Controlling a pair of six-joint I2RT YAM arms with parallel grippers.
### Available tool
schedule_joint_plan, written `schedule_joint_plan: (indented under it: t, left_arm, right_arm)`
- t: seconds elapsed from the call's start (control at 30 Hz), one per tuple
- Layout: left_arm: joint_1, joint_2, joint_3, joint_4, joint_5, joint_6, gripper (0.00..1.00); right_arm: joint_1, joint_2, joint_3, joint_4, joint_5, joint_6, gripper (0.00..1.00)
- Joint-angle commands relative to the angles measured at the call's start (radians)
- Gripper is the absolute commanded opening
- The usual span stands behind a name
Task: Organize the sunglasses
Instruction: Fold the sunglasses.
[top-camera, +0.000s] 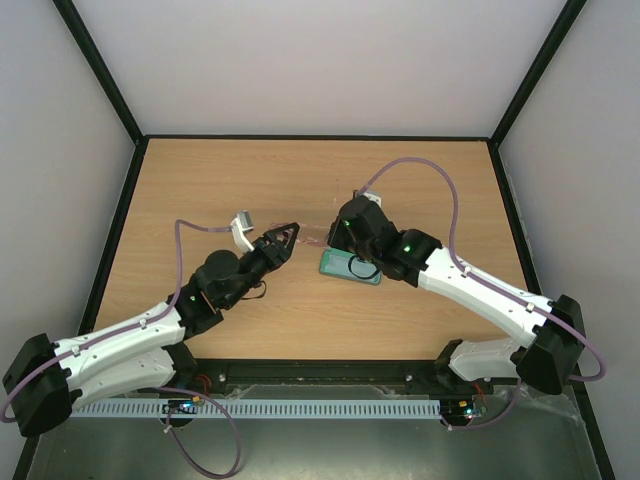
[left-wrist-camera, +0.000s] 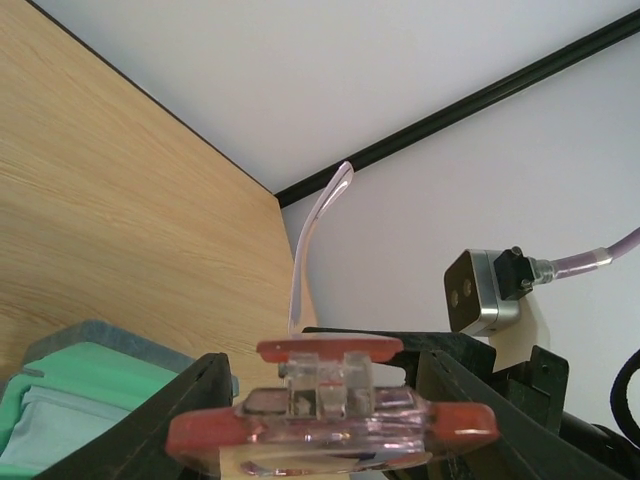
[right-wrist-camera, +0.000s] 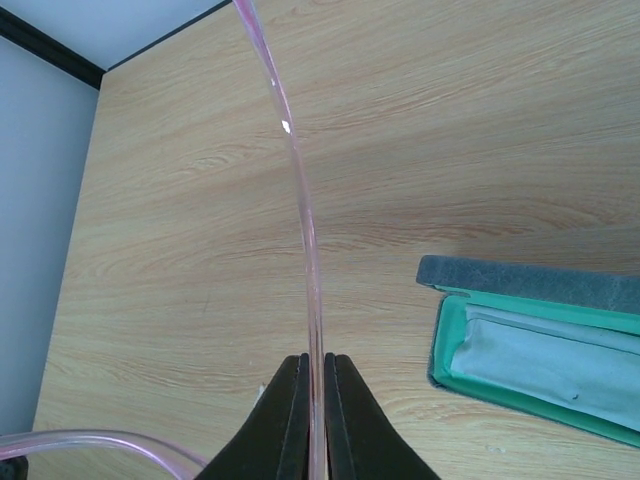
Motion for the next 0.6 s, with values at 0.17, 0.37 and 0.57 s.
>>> schedule_joint_plan:
  t: [0.17,0.37,0.57]
  left_arm:
    - [-0.006,-0.02,0.031,-0.014,-0.029,0.008,0.52]
    - [-0.005,-0.037,0.038,-0.054,-0.029,0.018,0.51]
    - [0.006,-0.04,0.083,-0.133,0.02,0.057,0.5]
  right_arm:
    - [0.004,-0.045,-0.04,0.022,0.003,0.0,0.19]
    - [0.004,-0.11,-0.086,-0.004,0.002,-0.006,0.24]
    - [0.005,-0.226,-0.101,-0.089,0.017,-0.021,0.26]
